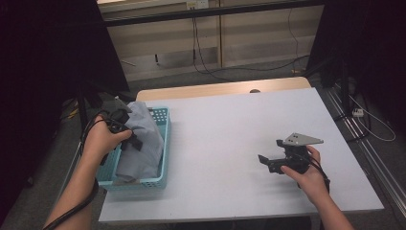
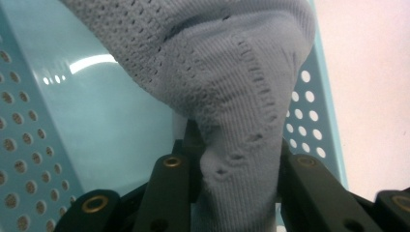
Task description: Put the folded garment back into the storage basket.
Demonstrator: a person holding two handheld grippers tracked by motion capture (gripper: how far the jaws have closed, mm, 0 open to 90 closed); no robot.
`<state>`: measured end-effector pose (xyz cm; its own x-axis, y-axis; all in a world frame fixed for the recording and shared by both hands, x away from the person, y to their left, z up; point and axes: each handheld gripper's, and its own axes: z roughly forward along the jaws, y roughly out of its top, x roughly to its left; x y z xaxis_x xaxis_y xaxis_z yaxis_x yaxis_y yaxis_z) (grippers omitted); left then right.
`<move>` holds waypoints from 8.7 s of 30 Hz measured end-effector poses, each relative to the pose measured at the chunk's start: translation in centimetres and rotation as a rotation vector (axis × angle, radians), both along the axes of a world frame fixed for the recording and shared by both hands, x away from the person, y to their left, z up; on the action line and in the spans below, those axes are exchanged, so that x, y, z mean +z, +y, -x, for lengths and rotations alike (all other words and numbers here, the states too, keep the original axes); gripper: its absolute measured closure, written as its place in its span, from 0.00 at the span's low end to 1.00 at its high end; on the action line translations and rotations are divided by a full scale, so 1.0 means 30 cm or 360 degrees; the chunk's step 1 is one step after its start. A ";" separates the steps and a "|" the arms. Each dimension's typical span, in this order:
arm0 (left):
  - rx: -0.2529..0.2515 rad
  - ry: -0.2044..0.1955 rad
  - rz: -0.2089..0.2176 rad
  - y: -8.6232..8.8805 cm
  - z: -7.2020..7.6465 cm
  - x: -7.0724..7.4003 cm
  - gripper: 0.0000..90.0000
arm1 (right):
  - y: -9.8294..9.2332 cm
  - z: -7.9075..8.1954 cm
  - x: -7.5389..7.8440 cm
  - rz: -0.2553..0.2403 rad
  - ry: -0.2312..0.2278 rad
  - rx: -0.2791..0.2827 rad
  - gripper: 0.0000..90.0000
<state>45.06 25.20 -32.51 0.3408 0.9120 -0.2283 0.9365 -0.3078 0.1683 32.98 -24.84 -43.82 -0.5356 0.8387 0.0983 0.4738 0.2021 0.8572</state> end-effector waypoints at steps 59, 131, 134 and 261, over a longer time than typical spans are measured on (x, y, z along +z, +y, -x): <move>0.0325 -0.0489 0.0016 0.059 -0.214 -0.122 1.00 | 0.009 -0.004 -0.004 -0.0004 0.0011 0.0023 0.07; -0.0300 -0.0601 0.0381 -0.289 -0.054 -0.012 0.34 | -0.024 0.030 0.017 -0.0050 0.0009 0.0006 0.07; -0.0327 -0.0606 0.0395 -0.310 -0.041 -0.012 0.33 | -0.029 0.037 0.013 -0.0041 0.0016 0.0011 0.07; -0.0757 -0.0564 0.0633 -0.400 0.329 -0.321 0.14 | -0.121 0.199 -0.034 -0.0008 0.0118 0.0088 0.07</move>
